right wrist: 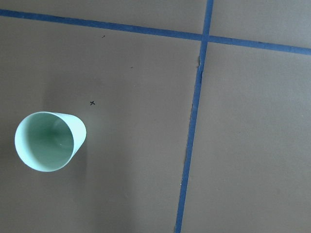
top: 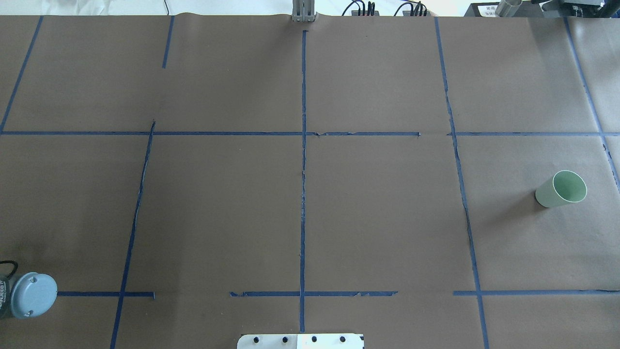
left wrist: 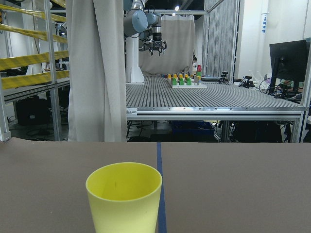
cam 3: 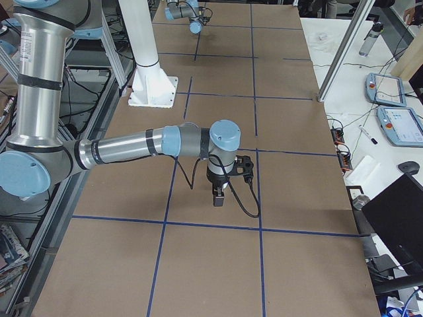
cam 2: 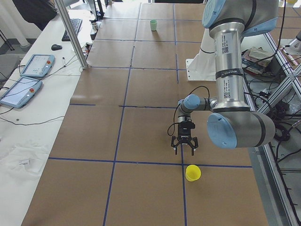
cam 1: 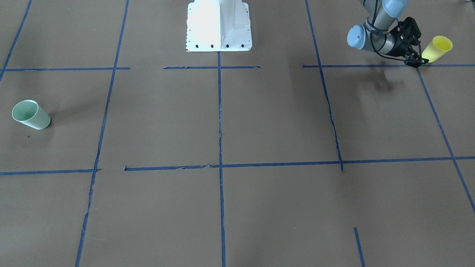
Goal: Transfer and stack yellow cup on green cup
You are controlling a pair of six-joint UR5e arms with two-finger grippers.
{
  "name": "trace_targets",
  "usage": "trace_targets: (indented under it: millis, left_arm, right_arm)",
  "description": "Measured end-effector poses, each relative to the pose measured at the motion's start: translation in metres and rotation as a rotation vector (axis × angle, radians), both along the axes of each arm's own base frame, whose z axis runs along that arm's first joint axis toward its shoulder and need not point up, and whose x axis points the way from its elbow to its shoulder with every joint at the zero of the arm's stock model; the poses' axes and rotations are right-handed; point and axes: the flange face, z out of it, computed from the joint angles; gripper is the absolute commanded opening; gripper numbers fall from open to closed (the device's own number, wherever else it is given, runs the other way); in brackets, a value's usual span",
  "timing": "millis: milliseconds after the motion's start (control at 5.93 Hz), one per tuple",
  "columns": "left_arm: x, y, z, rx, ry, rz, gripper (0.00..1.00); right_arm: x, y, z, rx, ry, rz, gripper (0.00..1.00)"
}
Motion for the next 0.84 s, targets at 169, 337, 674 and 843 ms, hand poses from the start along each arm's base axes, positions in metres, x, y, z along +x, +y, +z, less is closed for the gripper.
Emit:
trace_targets:
  millis: [169,337,674,843]
  left_arm:
    - [0.001,0.005,0.005,0.004,0.009,0.010,1.00]
    - [0.001,0.009,0.015,0.005,0.015,0.021,1.00]
    - [-0.011,0.023,0.044,0.007,0.014,0.041,1.00]
    - [-0.018,0.031,0.052,0.007,0.013,0.048,1.00]
  right_arm:
    - [0.000,0.000,0.000,0.004,0.000,0.000,1.00]
    - [0.000,-0.001,-0.001,0.009,0.000,0.000,1.00]
    - [0.000,-0.001,-0.001,0.012,0.000,0.001,1.00]
    - [0.000,-0.001,-0.001,0.013,0.000,0.001,1.00]
